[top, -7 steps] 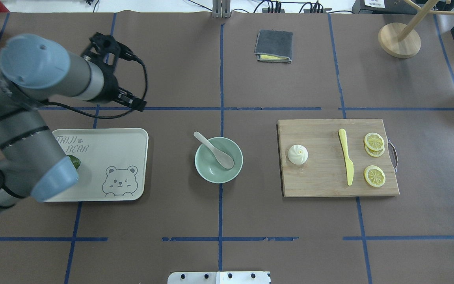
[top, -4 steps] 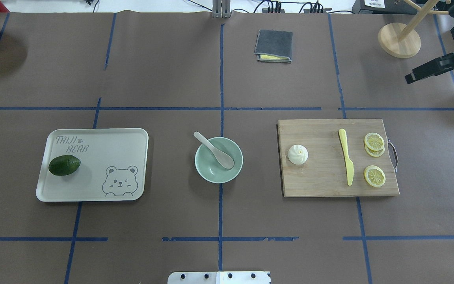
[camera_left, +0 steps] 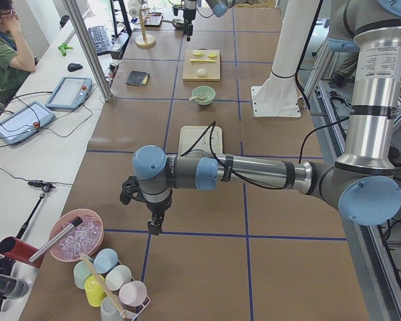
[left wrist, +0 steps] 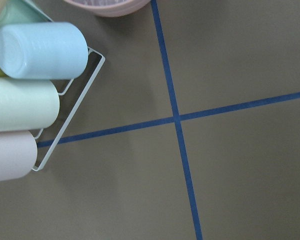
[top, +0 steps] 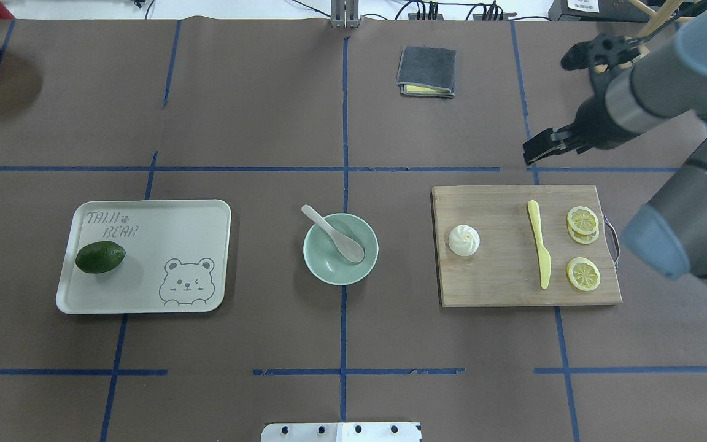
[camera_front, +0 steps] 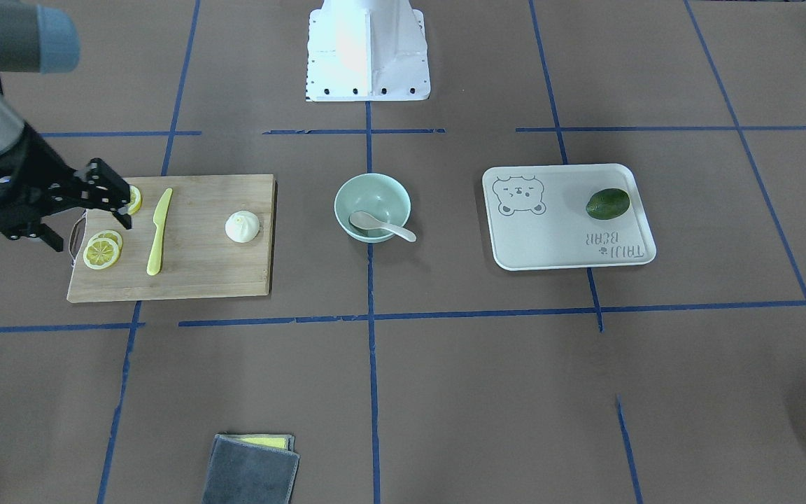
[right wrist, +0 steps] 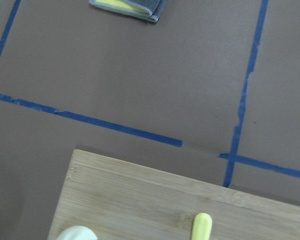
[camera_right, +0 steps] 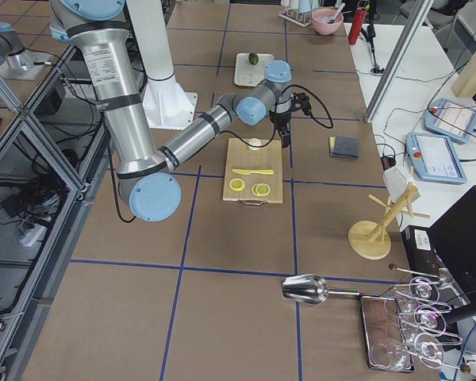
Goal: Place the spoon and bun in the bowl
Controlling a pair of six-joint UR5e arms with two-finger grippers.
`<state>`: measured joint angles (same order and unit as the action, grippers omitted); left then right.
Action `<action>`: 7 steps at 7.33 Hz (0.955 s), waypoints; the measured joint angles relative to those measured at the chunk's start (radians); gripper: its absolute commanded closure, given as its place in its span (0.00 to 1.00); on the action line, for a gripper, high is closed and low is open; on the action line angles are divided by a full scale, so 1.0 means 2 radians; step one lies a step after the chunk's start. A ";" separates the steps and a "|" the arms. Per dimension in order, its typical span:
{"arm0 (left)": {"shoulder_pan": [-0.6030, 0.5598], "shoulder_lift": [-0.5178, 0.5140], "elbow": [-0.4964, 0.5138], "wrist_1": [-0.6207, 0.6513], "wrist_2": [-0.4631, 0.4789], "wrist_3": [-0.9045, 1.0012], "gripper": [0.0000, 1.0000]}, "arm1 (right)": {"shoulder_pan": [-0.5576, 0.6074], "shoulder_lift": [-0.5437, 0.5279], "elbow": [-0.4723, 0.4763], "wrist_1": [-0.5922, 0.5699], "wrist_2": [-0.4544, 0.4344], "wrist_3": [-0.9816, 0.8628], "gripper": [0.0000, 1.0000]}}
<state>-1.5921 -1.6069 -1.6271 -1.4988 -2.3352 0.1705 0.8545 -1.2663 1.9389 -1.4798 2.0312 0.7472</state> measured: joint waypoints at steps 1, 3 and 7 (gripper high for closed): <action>-0.001 0.003 -0.001 0.000 -0.007 0.000 0.00 | -0.050 0.012 0.000 -0.002 -0.047 0.051 0.00; -0.002 0.005 -0.005 0.000 -0.010 -0.001 0.00 | -0.118 0.024 -0.007 -0.002 -0.108 0.110 0.02; -0.002 0.006 -0.006 0.000 -0.011 -0.001 0.00 | -0.162 0.048 -0.058 -0.002 -0.153 0.127 0.10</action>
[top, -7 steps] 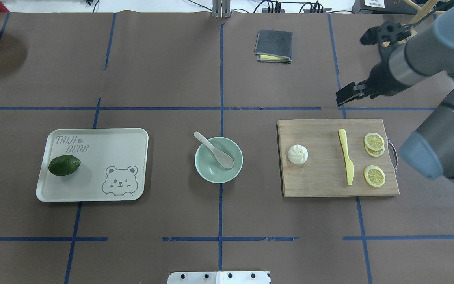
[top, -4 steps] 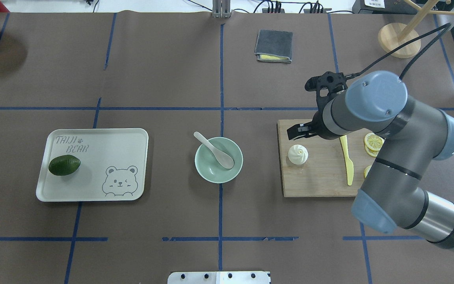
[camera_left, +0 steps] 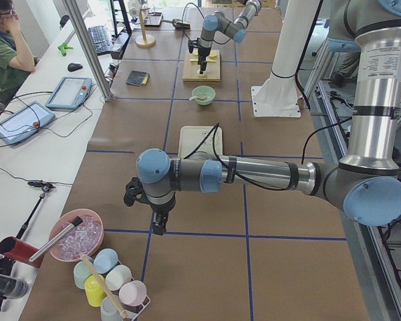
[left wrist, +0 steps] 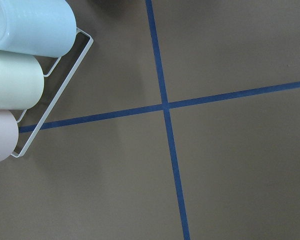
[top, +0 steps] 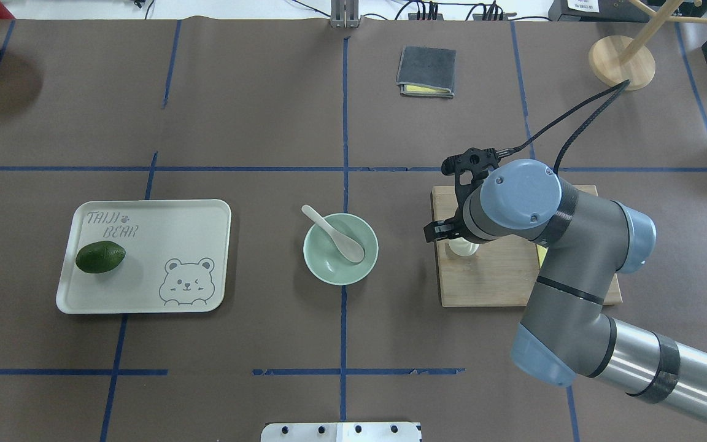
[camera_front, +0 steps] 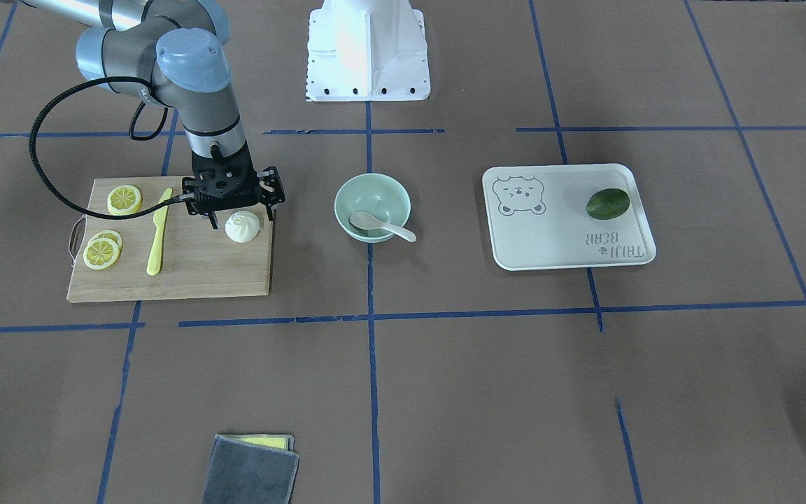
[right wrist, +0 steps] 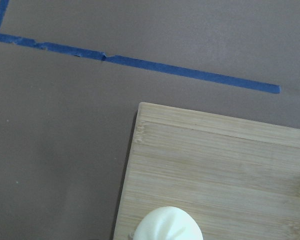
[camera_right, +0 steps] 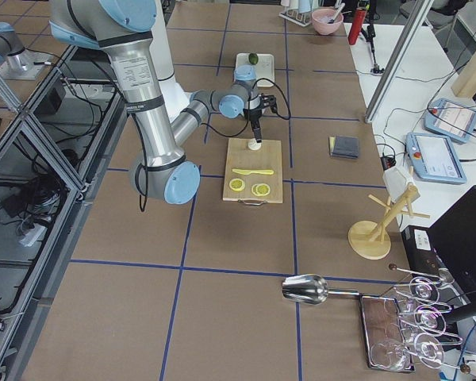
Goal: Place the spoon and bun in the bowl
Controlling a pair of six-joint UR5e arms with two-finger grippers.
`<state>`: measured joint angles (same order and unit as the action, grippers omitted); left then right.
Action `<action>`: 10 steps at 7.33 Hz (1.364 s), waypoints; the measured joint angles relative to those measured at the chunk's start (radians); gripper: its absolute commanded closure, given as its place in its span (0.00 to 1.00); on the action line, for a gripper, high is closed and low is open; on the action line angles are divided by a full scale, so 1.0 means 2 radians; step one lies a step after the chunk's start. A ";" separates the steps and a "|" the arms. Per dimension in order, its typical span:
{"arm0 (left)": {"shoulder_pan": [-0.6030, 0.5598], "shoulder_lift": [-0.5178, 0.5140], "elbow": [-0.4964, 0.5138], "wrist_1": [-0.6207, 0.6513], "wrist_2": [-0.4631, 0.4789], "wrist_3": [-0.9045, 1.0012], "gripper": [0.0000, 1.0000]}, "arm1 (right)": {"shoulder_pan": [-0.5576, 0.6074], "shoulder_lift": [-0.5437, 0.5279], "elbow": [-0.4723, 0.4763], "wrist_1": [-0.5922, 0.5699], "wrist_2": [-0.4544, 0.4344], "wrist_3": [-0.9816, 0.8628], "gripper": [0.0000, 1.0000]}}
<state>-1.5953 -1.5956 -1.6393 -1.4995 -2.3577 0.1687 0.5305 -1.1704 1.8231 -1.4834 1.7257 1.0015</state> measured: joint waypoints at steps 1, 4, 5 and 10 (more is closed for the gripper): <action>0.000 0.000 0.000 0.000 0.000 0.000 0.00 | -0.002 -0.001 -0.003 0.000 -0.001 -0.001 0.19; 0.000 -0.001 0.000 0.000 0.000 0.000 0.00 | -0.007 -0.002 -0.013 0.000 -0.002 -0.003 0.77; 0.000 -0.001 -0.001 0.000 0.000 0.000 0.00 | -0.007 -0.001 -0.014 -0.001 -0.002 -0.003 1.00; 0.000 -0.003 -0.001 0.000 0.000 0.000 0.00 | -0.005 0.017 -0.012 -0.005 -0.001 0.003 1.00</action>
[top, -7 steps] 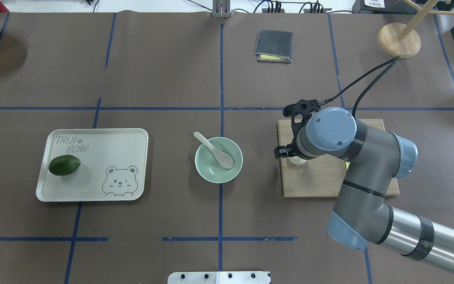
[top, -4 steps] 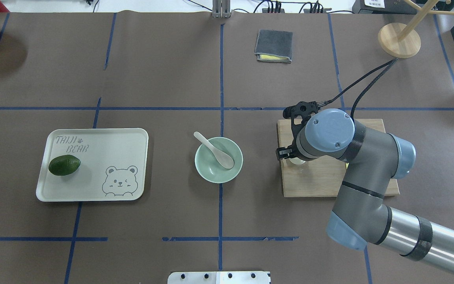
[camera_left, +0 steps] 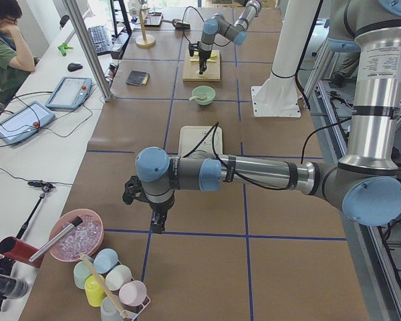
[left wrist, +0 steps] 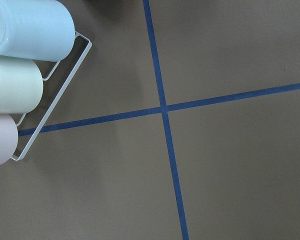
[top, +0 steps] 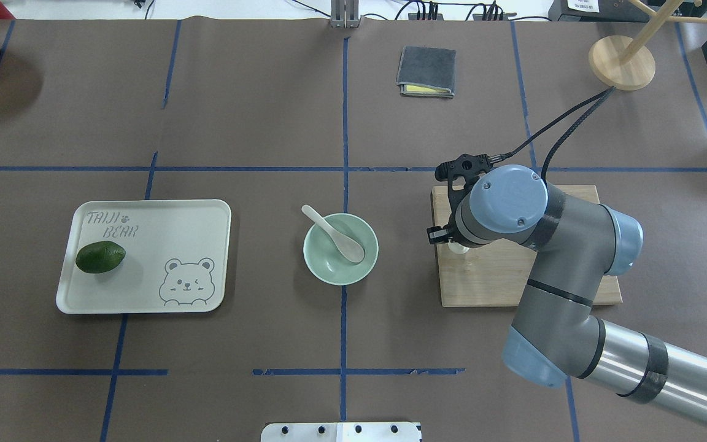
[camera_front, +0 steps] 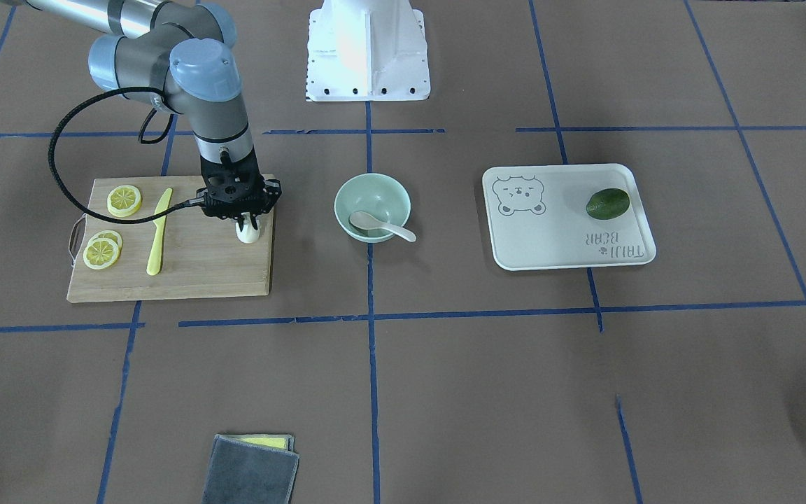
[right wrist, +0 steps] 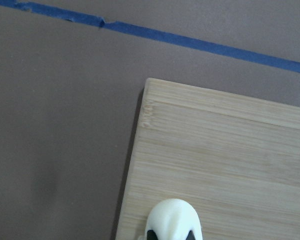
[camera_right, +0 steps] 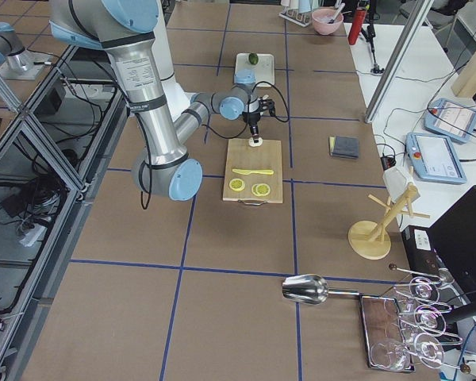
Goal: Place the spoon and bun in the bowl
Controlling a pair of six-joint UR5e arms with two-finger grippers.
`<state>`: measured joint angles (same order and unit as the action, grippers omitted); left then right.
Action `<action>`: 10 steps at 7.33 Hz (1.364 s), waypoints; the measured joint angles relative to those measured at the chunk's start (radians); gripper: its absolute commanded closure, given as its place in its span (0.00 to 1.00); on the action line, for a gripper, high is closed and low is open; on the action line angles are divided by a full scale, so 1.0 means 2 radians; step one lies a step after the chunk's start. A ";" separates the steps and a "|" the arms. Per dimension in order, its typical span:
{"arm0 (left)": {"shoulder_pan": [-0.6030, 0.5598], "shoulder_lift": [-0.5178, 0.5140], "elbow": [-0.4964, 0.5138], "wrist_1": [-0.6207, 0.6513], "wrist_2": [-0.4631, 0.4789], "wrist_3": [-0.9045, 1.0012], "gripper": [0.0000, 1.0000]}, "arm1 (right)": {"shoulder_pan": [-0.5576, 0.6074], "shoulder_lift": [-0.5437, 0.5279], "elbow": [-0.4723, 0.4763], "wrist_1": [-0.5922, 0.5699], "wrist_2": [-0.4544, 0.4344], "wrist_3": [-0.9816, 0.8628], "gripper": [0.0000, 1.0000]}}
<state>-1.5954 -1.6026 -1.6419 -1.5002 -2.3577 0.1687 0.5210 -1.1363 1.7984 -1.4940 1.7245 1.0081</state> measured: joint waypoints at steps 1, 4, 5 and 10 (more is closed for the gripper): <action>0.000 -0.001 0.000 0.000 0.000 0.000 0.00 | 0.002 0.023 -0.001 -0.009 -0.001 0.008 1.00; 0.000 -0.001 -0.001 0.000 0.000 0.000 0.00 | -0.016 0.143 -0.026 -0.089 -0.012 0.079 1.00; 0.000 -0.002 0.000 0.000 0.000 0.000 0.00 | -0.040 0.171 -0.050 -0.097 -0.037 0.104 1.00; 0.001 -0.003 0.000 0.000 -0.013 0.000 0.00 | -0.093 0.191 -0.099 -0.100 -0.108 0.129 0.00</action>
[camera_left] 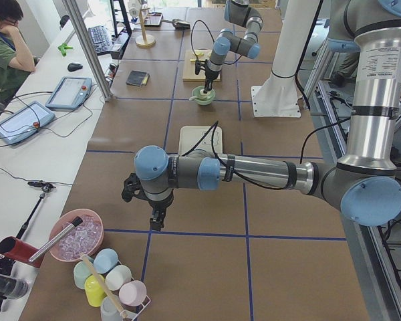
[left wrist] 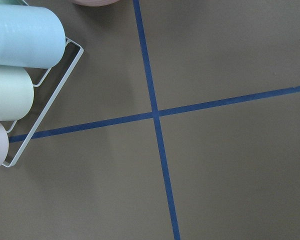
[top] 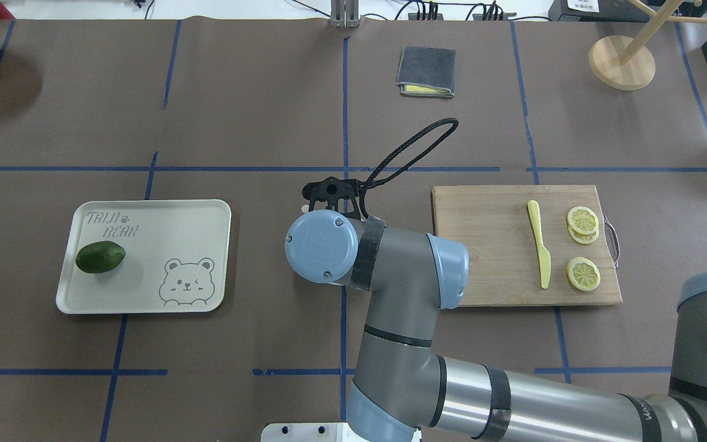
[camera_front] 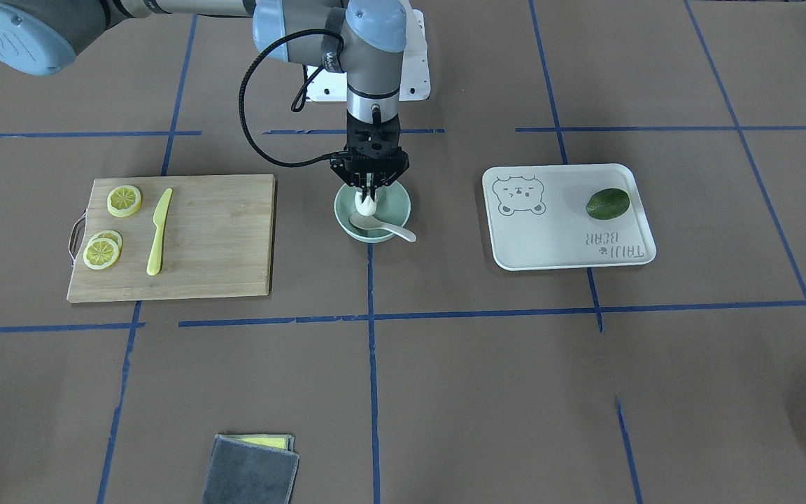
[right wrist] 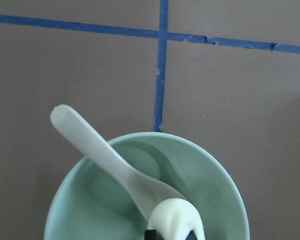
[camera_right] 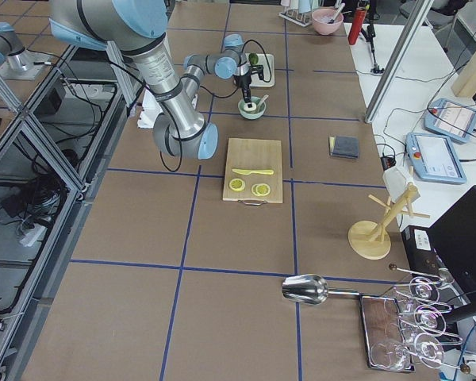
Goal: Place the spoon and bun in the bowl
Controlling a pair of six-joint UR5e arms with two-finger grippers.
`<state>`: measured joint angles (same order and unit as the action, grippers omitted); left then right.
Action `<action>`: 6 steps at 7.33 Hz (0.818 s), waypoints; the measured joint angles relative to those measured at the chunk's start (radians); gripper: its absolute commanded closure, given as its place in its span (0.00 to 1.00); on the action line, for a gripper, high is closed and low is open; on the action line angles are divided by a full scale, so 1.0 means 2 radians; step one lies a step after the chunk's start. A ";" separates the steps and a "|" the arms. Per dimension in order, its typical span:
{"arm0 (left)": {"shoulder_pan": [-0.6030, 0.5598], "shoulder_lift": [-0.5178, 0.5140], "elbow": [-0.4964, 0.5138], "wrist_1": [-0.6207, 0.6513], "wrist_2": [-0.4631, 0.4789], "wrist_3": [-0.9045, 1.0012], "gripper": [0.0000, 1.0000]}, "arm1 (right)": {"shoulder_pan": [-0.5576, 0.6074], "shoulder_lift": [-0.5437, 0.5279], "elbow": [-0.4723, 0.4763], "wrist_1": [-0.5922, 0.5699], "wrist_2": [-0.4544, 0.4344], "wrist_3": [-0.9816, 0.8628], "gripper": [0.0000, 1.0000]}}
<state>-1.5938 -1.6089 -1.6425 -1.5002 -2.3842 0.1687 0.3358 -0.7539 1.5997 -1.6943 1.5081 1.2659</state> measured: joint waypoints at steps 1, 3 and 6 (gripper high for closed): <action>0.000 0.000 0.000 0.000 0.000 0.000 0.00 | -0.001 -0.001 -0.001 0.001 -0.005 -0.002 0.00; 0.000 0.000 0.000 0.000 -0.001 0.000 0.00 | -0.001 -0.002 -0.001 0.001 -0.007 -0.003 0.00; 0.000 -0.001 0.000 0.000 -0.001 0.000 0.00 | -0.001 0.000 0.006 0.003 -0.007 -0.004 0.00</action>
<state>-1.5938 -1.6106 -1.6429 -1.5002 -2.3853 0.1687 0.3345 -0.7535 1.6120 -1.6884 1.4937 1.2580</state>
